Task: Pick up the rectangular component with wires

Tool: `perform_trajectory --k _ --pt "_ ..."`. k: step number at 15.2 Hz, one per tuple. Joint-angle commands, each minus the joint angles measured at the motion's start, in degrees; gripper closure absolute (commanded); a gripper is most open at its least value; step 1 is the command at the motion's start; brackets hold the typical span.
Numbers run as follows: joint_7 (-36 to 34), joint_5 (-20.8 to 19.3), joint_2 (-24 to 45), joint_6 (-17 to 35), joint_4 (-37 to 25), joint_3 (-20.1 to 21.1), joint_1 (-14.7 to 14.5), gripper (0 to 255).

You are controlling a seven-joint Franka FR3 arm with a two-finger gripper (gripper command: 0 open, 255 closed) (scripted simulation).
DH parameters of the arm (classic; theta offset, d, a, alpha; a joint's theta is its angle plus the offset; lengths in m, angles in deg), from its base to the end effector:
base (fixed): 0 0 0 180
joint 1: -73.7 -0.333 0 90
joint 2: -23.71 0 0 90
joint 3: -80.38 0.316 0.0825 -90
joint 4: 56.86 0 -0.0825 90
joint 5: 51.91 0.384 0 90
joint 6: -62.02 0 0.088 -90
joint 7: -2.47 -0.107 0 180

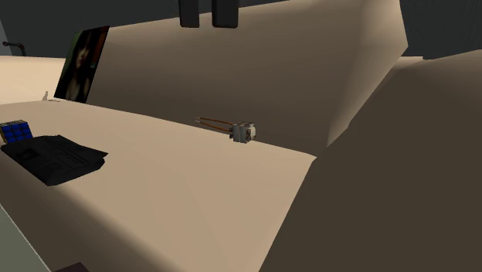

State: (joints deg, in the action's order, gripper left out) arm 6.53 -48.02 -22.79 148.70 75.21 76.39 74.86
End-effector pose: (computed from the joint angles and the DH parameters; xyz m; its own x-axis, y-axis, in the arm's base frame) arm 0.2933 -0.0268 0.6169 0.9996 0.0052 0.0268 0.0082 -0.9932 -0.1163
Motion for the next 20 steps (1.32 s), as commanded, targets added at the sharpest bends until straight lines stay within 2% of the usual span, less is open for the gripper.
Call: perform_trajectory --k 1,10,15,20 --pt "0.0 0.0 0.0 0.0 0.0 0.0 0.0 0" --pt "-24.5 9.0 -0.1 7.6 5.9 15.7 1.2 0" --pt "-38.0 13.0 4.5 12.8 5.3 24.8 2.5 0" --pt "-51.7 14.7 12.2 18.3 2.0 34.1 5.2 0"
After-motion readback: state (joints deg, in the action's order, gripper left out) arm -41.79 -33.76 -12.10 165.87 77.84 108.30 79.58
